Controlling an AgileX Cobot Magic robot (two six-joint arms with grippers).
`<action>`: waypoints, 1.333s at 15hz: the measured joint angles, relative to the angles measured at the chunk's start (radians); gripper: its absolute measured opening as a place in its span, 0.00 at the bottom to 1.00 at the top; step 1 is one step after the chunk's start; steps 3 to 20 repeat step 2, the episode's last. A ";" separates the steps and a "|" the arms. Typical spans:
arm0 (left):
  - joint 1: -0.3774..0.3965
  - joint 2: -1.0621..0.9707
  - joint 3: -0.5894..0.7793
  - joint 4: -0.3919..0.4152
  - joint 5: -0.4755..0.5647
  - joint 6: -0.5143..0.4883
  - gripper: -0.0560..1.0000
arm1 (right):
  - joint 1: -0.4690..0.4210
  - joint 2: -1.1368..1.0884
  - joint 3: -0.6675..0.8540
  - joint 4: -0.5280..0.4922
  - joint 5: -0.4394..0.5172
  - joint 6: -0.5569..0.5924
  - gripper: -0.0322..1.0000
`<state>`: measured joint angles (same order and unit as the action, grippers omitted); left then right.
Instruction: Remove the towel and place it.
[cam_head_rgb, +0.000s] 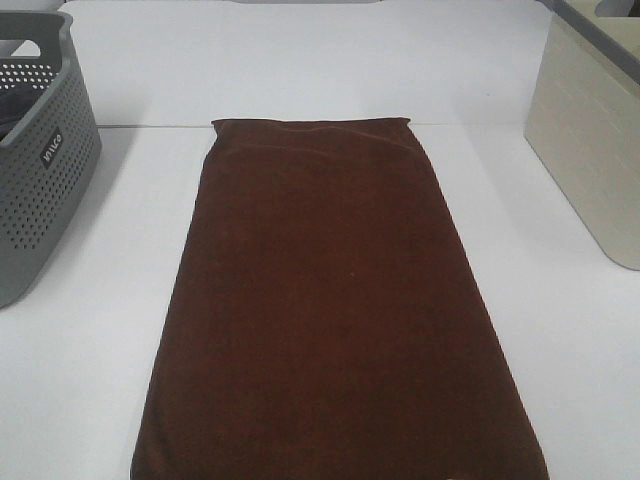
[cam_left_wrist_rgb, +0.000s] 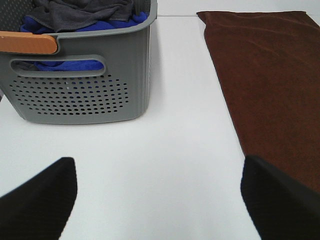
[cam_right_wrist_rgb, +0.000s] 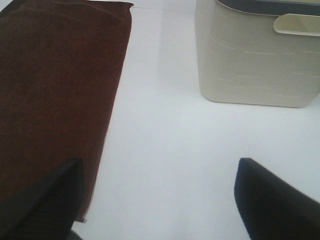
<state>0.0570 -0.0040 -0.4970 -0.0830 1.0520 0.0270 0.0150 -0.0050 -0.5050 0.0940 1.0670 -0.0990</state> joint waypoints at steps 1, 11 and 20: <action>0.000 0.000 0.000 0.000 0.000 0.000 0.82 | 0.000 0.000 0.000 0.000 0.000 0.000 0.80; 0.000 0.000 0.000 0.000 0.000 0.000 0.82 | 0.000 0.000 0.000 0.000 0.000 0.000 0.80; 0.000 0.000 0.000 0.000 0.000 0.000 0.82 | 0.000 0.000 0.000 0.000 0.000 0.000 0.80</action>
